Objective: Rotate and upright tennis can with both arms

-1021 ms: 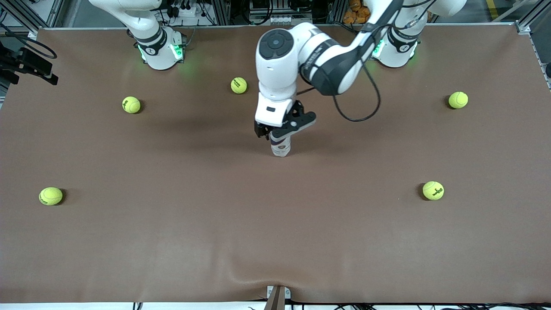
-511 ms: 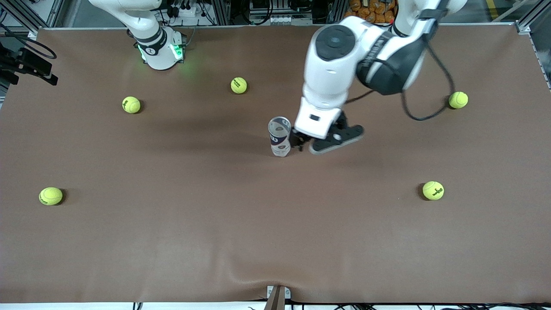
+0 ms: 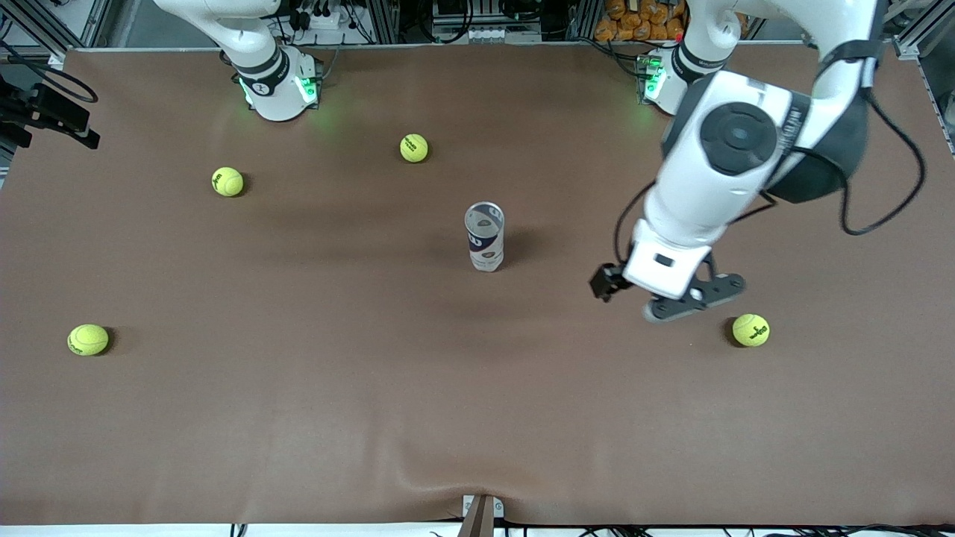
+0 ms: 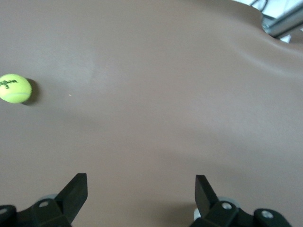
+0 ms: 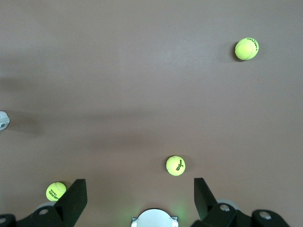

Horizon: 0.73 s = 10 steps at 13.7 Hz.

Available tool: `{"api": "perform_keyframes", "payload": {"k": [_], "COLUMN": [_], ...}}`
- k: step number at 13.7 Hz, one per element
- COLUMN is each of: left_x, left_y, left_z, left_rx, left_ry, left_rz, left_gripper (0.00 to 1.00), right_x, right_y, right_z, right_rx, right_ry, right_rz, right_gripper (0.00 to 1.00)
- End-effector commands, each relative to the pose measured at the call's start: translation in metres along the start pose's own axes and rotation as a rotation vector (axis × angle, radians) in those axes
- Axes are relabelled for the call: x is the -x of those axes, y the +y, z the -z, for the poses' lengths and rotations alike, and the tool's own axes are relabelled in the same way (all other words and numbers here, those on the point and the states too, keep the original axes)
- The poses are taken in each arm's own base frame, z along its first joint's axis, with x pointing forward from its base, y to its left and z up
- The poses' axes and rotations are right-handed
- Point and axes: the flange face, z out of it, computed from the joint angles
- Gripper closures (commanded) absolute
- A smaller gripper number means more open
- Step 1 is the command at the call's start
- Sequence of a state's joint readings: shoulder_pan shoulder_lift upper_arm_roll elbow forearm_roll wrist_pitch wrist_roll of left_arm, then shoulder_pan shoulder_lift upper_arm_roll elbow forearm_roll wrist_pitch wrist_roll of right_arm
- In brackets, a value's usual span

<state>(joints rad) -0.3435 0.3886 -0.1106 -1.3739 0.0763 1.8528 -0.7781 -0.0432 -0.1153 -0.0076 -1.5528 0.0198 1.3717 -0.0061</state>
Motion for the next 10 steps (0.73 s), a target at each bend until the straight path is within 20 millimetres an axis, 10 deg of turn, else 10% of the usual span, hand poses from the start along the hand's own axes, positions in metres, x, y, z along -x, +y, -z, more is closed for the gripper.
{"api": "perform_keyframes", "payload": {"k": [1, 7, 10], "left_x": [-0.026, -0.065, -0.055], "left_y": [-0.038, -0.129, -0.141], "left_z": [0.005, 0.037, 0.064], "left_rx": [0.017, -0.005, -0.015], "left_ry": [-0.026, -0.043, -0.051], "left_rz": [0.031, -0.088, -0.102], "left_gripper": [0.0, 0.0, 0.0], "right_x": [0.003, 0.003, 0.003], "right_y": [0.0, -0.002, -0.001], "right_z": [0.003, 0.002, 0.002], "right_rx": [0.01, 0.01, 0.01], "right_ry": [0.015, 0.014, 0.015], "right_rz": [-0.003, 0.0, -0.002], "right_gripper": [0.0, 0.0, 0.0]}}
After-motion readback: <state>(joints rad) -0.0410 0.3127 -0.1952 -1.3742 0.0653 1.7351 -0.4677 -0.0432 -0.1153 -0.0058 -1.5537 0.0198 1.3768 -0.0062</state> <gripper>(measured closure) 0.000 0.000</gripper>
